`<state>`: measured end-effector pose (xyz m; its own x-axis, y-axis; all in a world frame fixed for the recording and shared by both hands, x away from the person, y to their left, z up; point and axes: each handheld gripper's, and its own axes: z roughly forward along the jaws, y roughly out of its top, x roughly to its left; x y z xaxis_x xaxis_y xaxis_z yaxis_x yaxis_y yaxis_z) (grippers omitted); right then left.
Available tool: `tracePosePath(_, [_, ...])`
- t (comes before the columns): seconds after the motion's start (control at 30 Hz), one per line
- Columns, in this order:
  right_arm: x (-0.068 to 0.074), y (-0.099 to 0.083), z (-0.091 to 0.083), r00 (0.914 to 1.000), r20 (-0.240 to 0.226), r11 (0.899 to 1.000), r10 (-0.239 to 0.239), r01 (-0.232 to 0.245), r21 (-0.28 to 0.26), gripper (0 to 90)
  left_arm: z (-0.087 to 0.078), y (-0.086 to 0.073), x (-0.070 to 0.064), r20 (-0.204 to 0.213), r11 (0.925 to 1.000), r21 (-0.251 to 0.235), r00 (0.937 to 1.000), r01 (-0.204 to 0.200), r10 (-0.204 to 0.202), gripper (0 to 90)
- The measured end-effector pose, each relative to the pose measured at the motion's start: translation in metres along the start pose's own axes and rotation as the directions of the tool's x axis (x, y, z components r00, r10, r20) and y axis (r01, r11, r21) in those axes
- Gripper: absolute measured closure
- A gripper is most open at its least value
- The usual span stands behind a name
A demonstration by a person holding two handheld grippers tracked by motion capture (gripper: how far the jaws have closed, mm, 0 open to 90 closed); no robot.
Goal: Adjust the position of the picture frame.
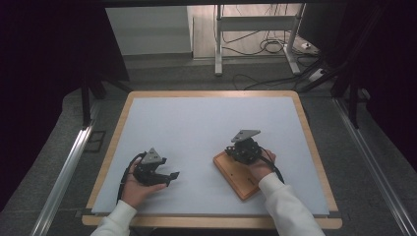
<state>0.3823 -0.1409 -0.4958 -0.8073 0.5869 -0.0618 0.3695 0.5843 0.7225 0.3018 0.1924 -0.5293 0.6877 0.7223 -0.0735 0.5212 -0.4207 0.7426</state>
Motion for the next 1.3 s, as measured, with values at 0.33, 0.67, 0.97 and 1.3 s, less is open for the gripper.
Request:
tracePosePath(0.33, [0.030, 0.023, 0.012, 0.9967, -0.076, 0.999, -0.029, 0.027, -0.030, 85.3, -0.002, 0.000, 0.001, -0.005, 1.0000, -0.006, 1.0000, 0.002, -0.002, 23.0])
tracePosePath(0.67, [0.059, 0.042, 0.047, 0.9896, -0.114, 0.996, -0.087, 0.088, 0.003, 85.2, -0.003, -0.002, 0.003, -0.010, 0.9998, -0.015, 0.9998, 0.015, -0.015, 23.0])
tracePosePath(0.97, [0.053, 0.039, 0.049, 0.9896, -0.136, 0.999, -0.049, 0.047, -0.014, 60.0, -0.002, -0.002, 0.002, -0.012, 0.9999, -0.009, 0.9999, 0.006, -0.006, 23.0])
tracePosePath(1.3, [0.031, 0.019, 0.000, 0.9980, -0.060, 0.997, 0.022, -0.027, -0.078, 44.5, -0.001, -0.002, 0.000, -0.014, 0.9999, 0.003, 0.9998, -0.016, 0.016, 22.9])
